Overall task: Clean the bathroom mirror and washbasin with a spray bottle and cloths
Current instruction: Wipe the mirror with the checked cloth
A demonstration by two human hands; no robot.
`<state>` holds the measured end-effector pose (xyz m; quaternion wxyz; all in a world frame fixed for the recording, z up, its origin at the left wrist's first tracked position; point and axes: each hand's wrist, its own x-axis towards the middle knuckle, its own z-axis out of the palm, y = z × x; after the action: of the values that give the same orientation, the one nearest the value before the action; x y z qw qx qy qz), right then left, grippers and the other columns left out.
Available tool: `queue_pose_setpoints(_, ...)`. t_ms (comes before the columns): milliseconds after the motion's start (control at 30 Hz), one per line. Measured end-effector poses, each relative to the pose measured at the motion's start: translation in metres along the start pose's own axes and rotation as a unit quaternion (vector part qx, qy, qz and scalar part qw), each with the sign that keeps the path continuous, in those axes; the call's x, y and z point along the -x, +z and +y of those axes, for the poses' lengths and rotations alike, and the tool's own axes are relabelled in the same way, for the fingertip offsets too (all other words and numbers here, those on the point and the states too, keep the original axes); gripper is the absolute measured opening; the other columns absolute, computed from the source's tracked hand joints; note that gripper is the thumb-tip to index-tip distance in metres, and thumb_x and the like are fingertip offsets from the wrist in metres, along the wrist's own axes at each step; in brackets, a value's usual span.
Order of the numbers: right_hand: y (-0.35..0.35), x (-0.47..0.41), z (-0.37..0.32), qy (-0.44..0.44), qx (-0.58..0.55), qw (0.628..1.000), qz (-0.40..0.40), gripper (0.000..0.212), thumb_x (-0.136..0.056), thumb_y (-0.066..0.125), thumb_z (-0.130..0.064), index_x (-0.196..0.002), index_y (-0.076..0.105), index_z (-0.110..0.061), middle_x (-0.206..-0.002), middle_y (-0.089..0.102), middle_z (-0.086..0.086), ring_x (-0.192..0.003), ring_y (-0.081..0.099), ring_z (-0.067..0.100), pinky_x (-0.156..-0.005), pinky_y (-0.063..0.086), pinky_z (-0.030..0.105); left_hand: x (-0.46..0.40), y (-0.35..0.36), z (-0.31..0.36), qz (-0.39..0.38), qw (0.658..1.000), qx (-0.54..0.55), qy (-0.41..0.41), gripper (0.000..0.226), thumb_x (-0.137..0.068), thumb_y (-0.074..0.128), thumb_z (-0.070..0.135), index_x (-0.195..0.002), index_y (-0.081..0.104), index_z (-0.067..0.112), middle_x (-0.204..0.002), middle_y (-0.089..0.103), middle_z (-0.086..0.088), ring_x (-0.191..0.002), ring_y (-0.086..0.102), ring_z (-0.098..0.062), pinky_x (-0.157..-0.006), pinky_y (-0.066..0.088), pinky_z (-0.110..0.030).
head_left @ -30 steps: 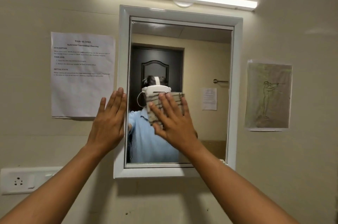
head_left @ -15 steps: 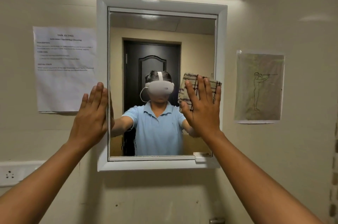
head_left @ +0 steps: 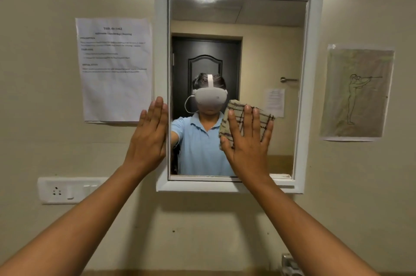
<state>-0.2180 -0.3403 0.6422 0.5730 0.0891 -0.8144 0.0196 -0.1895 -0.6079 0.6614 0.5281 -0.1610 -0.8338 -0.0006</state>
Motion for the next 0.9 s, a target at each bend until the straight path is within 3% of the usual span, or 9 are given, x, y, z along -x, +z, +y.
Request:
queue_pose_setpoints(233,-0.004,-0.047,-0.1,-0.041,-0.031,0.998,0.019,0.068,-0.101,0.029,-0.056,-0.159,0.008,-0.027,-0.166,0.0,0.013,-0.153,-0.002,0.033,-0.118,0.008,0.063,0.003,0.0,-0.011,0.018,0.999,0.028,0.035,0.068,-0.093,0.036,0.006,-0.154,0.007,0.002,-0.164,0.0,-0.015,-0.152,0.0,-0.026,-0.123,0.011,-0.047)
queue_pose_setpoints(400,0.005,-0.03,-0.122,-0.06,-0.026,0.997,0.027,0.067,-0.102,0.032,-0.052,-0.159,0.01,-0.026,-0.166,0.004,0.013,-0.153,-0.001,0.031,-0.118,0.009,0.064,0.005,0.003,-0.014,0.027,0.997,0.063,0.047,0.059,-0.098,0.031,0.013,-0.153,0.014,0.0,-0.163,0.007,-0.017,-0.152,0.005,-0.028,-0.122,0.014,-0.049)
queue_pose_setpoints(567,0.015,0.0,-0.127,-0.08,-0.019,0.997,0.014,0.068,-0.101,0.034,-0.052,-0.159,0.009,-0.026,-0.166,0.007,0.013,-0.153,0.003,0.032,-0.118,0.01,0.063,0.008,0.006,-0.012,0.036,0.995,0.076,0.048,0.062,-0.095,0.028,0.017,-0.153,0.013,-0.001,-0.162,0.007,-0.018,-0.152,0.006,-0.028,-0.122,0.013,-0.049)
queue_pose_setpoints(733,0.025,0.039,-0.101,-0.193,-0.007,0.981,0.003,0.062,-0.102,0.036,-0.051,-0.157,0.023,-0.026,-0.164,0.017,0.014,-0.152,0.012,0.031,-0.114,0.022,0.063,0.007,0.008,-0.012,0.037,0.998,0.04,0.045,0.062,-0.097,0.025,0.02,-0.153,0.009,-0.001,-0.163,0.004,-0.019,-0.152,0.004,-0.029,-0.122,0.013,-0.05)
queue_pose_setpoints(900,0.022,0.034,-0.064,-0.245,0.016,0.97,0.004,0.062,-0.101,0.037,-0.055,-0.156,0.027,-0.029,-0.164,0.018,0.01,-0.153,0.012,0.028,-0.119,0.015,0.059,0.008,0.009,-0.009,0.045,0.998,0.017,0.04,0.065,-0.095,0.029,0.016,-0.154,0.007,0.001,-0.163,0.002,-0.018,-0.152,0.002,-0.029,-0.122,0.012,-0.051)
